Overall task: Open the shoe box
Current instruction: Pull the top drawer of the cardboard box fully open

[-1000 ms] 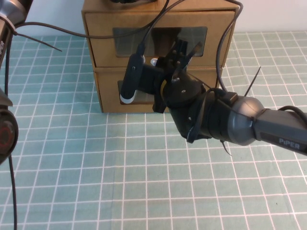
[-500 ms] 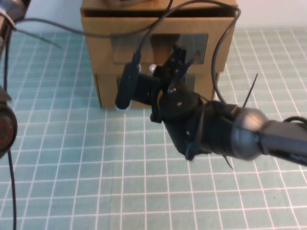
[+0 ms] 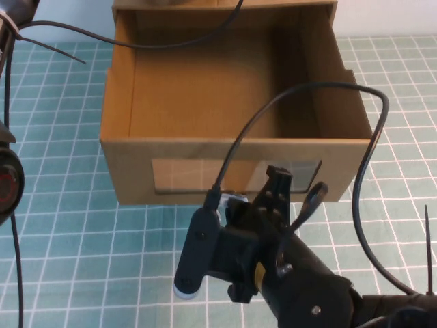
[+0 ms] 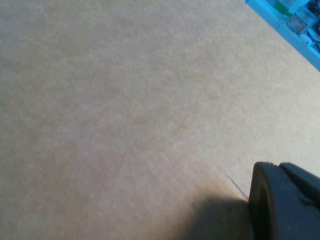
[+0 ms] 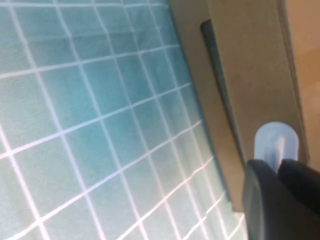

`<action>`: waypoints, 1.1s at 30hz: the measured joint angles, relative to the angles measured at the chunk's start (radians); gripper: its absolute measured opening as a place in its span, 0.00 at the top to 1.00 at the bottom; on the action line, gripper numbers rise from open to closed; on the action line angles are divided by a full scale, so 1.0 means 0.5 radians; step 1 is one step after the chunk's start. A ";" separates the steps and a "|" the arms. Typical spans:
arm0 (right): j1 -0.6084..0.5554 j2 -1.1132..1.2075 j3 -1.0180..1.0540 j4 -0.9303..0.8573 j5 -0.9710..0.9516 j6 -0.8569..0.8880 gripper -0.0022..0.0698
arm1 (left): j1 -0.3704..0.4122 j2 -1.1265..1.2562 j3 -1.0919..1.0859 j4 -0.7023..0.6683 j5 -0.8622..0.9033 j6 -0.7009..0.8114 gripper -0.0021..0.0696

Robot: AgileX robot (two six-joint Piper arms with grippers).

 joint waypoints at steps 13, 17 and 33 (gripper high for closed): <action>-0.214 -0.003 -0.268 0.333 -0.203 0.033 0.65 | 0.000 0.000 0.000 -0.053 0.000 -0.002 0.98; -0.222 -0.023 -0.304 0.474 -0.270 -0.012 0.59 | 0.000 0.000 -0.054 -0.029 0.013 -0.010 0.98; -0.215 -0.151 -1.055 2.445 0.196 -1.964 0.64 | 0.000 -0.411 -0.499 0.309 0.119 -0.316 0.98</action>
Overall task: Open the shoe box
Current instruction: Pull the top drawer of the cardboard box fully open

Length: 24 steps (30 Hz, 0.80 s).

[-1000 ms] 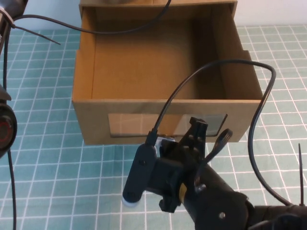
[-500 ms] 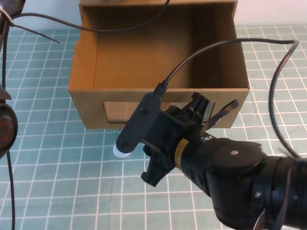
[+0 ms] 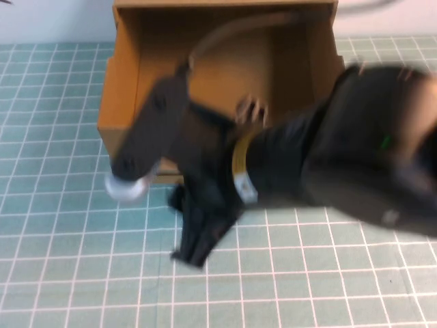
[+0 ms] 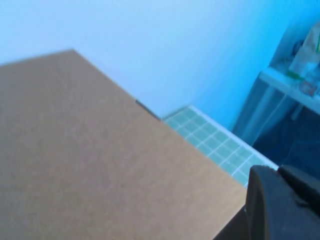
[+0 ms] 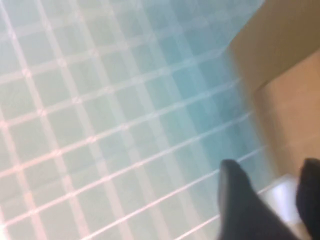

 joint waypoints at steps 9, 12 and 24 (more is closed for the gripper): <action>-0.497 -0.002 -0.423 -0.146 0.009 -0.075 0.97 | 0.000 -0.361 0.005 0.052 0.021 -0.111 0.98; -0.816 -0.002 -0.447 -0.047 0.012 -0.075 0.98 | 0.000 -0.492 0.077 0.156 0.021 -0.129 0.98; -2.055 -0.362 -0.077 1.126 -0.178 -0.467 0.99 | 0.000 -1.247 1.216 0.568 0.028 -0.138 0.98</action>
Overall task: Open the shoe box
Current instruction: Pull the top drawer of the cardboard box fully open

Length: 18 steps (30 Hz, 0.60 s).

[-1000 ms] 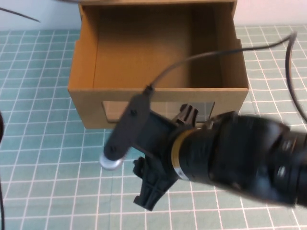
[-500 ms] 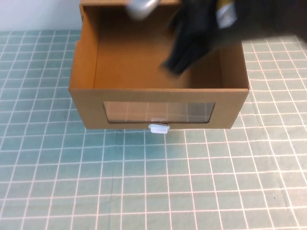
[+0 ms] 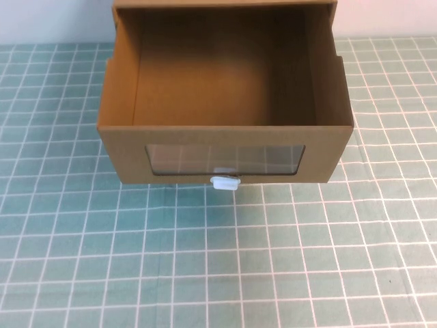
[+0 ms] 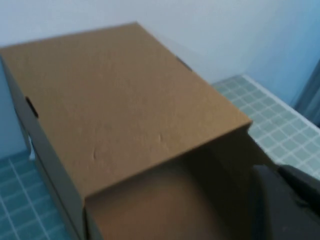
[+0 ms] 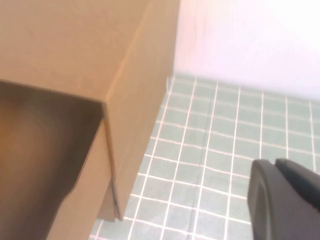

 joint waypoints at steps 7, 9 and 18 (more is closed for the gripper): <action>-0.076 -0.651 0.650 0.225 -0.341 -0.277 0.99 | 0.000 -0.743 1.100 0.140 -0.121 0.095 0.98; -0.076 -0.828 0.837 0.259 -0.468 -0.295 0.99 | 0.000 -0.966 1.403 0.195 -0.258 0.095 0.98; -0.080 -1.421 1.433 0.713 -0.577 -0.529 0.99 | 0.000 -1.938 2.701 0.214 -0.918 0.007 0.98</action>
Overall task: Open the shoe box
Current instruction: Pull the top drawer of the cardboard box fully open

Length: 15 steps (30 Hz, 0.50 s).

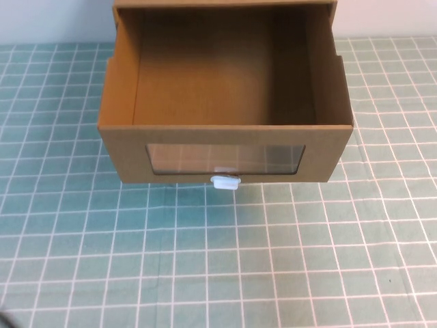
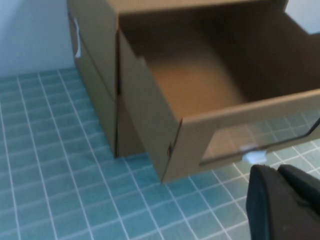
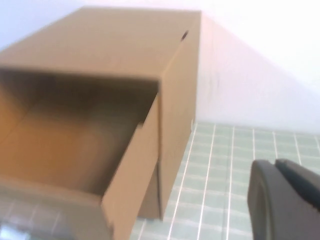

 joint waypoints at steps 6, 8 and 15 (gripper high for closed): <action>0.000 -0.477 0.296 0.028 0.049 -0.081 0.99 | 0.000 -0.543 0.493 0.011 -0.114 -0.160 0.98; 0.000 -0.645 0.361 0.031 0.044 -0.081 0.99 | 0.000 -0.702 0.564 0.015 -0.118 -0.200 0.98; 0.000 -0.928 0.556 0.031 -0.025 -0.086 0.99 | 0.000 -0.990 0.811 0.324 -0.315 -0.229 0.98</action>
